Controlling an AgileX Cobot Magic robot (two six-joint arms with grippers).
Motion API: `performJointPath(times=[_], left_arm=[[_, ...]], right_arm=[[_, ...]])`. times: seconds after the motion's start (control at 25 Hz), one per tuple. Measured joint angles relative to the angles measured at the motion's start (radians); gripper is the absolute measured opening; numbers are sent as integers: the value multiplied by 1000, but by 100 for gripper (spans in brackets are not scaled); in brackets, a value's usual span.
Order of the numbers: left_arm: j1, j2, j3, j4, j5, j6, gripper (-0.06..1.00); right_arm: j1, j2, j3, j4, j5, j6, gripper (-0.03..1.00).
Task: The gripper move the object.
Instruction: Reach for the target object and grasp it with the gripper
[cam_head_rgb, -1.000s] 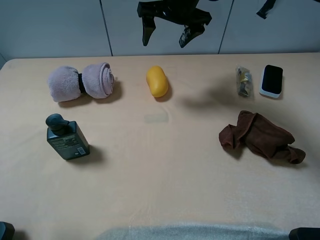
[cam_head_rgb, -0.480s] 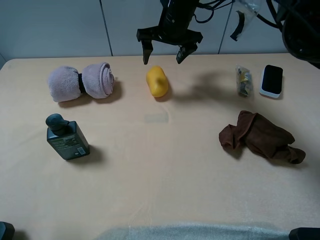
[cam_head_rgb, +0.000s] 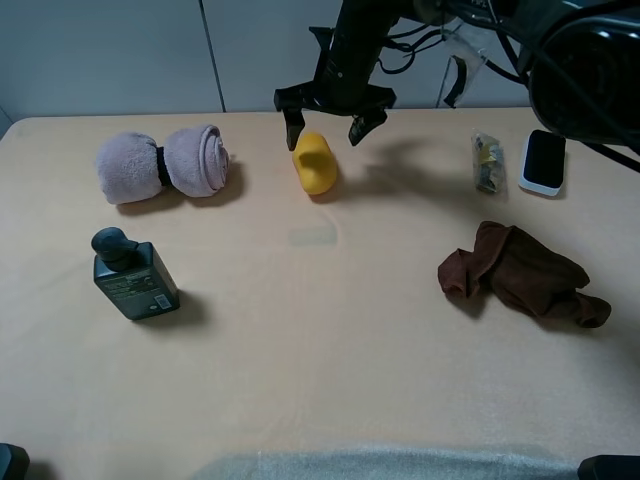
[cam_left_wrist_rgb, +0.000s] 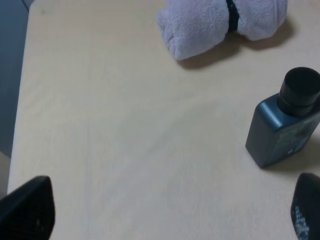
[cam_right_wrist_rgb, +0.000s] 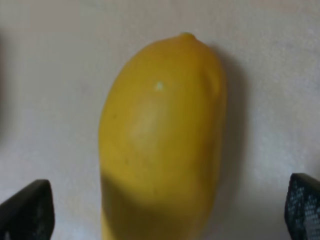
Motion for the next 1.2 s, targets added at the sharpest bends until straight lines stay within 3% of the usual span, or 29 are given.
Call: performJointPath(times=[0.52, 1.2], left_arm=[[0, 0, 0, 0, 0, 0, 94], [0, 0, 0, 0, 0, 0, 94]], right_arm=[[0, 60, -2, 23, -90, -11, 69], [0, 106, -2, 45, -91, -11, 69]])
